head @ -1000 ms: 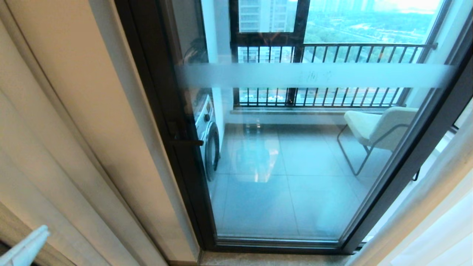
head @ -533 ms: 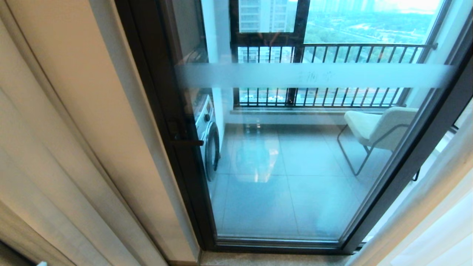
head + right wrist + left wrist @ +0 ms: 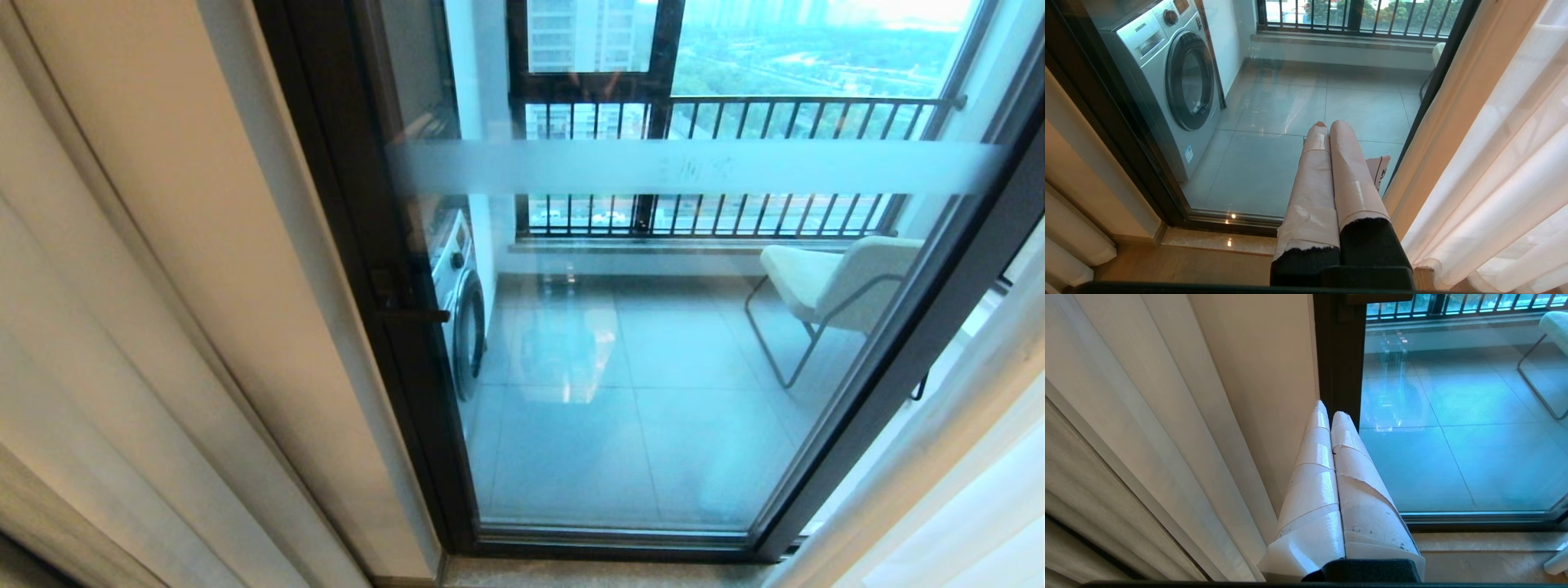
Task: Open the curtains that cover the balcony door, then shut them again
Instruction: Pull the inner curtains open on both sides
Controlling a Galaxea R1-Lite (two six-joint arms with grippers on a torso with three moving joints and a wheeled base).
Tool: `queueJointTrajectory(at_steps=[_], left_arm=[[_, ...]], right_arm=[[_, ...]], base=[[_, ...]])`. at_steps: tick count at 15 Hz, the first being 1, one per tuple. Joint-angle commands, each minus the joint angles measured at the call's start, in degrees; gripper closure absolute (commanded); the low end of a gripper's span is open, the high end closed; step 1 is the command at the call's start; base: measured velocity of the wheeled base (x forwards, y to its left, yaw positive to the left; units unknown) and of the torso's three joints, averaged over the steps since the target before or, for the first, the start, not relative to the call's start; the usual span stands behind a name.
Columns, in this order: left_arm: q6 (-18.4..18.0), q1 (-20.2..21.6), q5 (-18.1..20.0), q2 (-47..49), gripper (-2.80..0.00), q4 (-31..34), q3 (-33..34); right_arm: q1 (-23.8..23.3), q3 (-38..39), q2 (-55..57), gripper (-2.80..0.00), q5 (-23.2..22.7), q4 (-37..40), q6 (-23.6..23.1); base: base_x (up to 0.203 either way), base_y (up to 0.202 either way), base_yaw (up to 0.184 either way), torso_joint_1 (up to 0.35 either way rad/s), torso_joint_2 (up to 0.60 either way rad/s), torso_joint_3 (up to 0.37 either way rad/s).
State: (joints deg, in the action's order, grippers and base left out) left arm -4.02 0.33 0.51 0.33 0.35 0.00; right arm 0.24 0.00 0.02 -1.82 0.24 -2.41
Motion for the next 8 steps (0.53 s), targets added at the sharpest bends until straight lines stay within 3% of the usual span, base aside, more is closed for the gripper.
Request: queueJointTrajectory(at_steps=[1,8], left_arm=[[0.1,0.0,0.0,-0.2,0.0,0.0,0.0],[-1.0,0.0,0.1,-0.2,0.0,0.0,0.0]], right_arm=[[0.0,0.0,0.0,0.0,0.0,0.0,0.0],[0.0,0.0,0.0,0.0,0.0,0.0,0.0]], base=[[0.0,0.0,0.0,0.0,0.0,0.0],[0.0,0.0,0.0,0.0,0.0,0.0]])
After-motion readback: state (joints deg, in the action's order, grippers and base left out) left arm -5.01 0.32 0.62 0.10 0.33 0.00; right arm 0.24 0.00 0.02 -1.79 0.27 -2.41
